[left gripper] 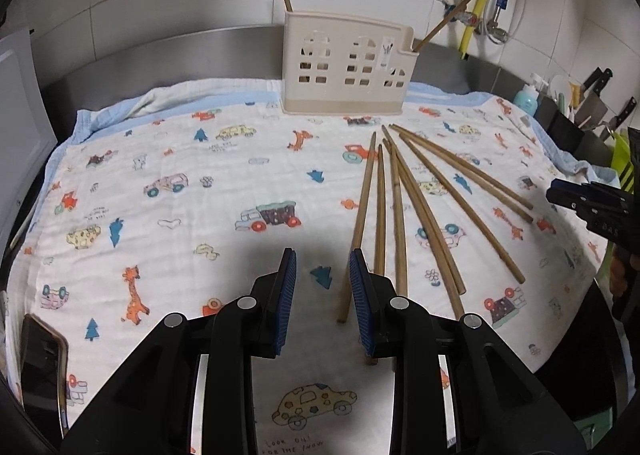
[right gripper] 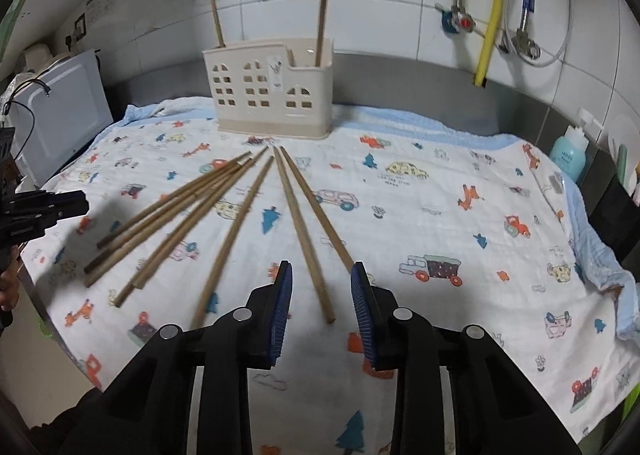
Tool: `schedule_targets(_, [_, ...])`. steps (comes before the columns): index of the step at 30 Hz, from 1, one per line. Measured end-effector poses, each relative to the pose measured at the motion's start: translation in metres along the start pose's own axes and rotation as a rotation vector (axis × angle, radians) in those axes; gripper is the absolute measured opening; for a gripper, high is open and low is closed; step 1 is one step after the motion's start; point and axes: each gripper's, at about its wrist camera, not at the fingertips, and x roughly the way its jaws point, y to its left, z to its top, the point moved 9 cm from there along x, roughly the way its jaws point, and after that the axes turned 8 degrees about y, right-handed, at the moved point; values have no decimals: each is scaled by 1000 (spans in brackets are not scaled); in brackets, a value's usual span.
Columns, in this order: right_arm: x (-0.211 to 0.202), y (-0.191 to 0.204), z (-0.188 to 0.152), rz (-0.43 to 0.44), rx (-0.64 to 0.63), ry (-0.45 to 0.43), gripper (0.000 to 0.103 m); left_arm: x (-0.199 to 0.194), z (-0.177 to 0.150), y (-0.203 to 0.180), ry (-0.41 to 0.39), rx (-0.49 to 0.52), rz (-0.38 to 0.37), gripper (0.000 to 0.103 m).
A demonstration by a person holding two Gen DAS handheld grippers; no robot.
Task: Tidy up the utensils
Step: 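Move the right tool down to a chopstick and close its fingers on it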
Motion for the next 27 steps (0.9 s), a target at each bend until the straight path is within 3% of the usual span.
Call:
schedule_targets(16, [42,-24,7,41,-9,73,21,27,-4,-12,65,44,-49,28])
schedule_targets(27, [53,-22,7,58,-39,91,19,44,-8,-18,101,84,-34,27])
